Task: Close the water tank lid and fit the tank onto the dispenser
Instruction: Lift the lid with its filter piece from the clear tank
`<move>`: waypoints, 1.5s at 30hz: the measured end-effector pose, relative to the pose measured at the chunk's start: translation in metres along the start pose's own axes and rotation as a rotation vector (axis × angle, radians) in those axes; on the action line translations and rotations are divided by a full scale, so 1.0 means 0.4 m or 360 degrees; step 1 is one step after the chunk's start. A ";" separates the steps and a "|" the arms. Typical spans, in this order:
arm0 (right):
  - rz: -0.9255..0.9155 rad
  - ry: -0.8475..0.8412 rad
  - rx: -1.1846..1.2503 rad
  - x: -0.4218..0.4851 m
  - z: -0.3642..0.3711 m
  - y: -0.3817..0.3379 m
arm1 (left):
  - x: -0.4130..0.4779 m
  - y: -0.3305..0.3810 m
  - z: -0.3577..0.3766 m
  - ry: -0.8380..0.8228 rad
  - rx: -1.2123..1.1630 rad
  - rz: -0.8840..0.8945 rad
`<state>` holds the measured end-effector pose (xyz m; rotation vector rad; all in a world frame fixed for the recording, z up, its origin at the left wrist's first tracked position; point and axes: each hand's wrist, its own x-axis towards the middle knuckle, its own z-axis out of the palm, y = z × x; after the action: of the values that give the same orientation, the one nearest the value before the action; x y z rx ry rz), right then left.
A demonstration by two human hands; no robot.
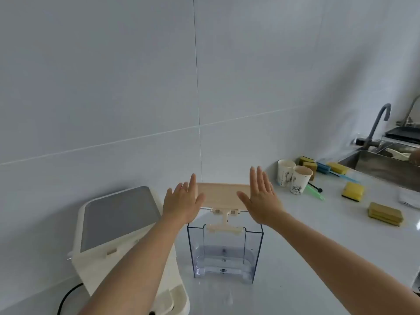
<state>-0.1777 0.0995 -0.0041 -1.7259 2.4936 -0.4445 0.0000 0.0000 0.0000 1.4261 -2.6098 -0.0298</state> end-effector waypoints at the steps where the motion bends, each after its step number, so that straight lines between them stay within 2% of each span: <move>1: 0.0045 -0.0004 0.0086 0.005 0.001 0.001 | 0.006 0.000 0.002 -0.0033 -0.0018 -0.0027; 5: 0.0206 0.0036 0.0556 0.024 -0.007 0.008 | 0.032 0.011 0.007 -0.0113 -0.0424 -0.0301; 8: 0.0391 -0.0040 0.0946 0.033 -0.023 0.000 | 0.060 0.014 0.020 -0.0206 -0.0799 -0.0521; 11: 0.0526 -0.0179 0.1040 0.046 -0.032 0.005 | 0.091 0.014 0.039 -0.0267 -0.0936 -0.0612; 17: 0.0539 -0.0223 0.0927 0.064 -0.021 0.025 | 0.122 0.017 0.055 -0.0244 -0.0863 -0.0700; 21: 0.0328 -0.0170 0.0514 0.067 -0.023 0.028 | 0.133 0.024 0.052 -0.0193 -0.0858 -0.0724; 27: 0.0289 -0.0086 0.0244 0.056 -0.035 0.018 | 0.145 -0.004 0.057 -0.0116 -0.1093 -0.0751; 34: 0.0158 -0.0034 -0.0082 0.058 -0.021 0.021 | 0.116 -0.013 0.040 -0.0046 -0.0855 -0.0670; 45: 0.0136 -0.0079 -0.0012 0.007 -0.025 0.037 | 0.053 -0.071 0.033 -0.0157 -0.0858 -0.0284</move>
<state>-0.1942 0.1036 0.0017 -1.6051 2.5256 -0.3807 0.0103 -0.0338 -0.0129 1.4611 -2.2741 -0.7772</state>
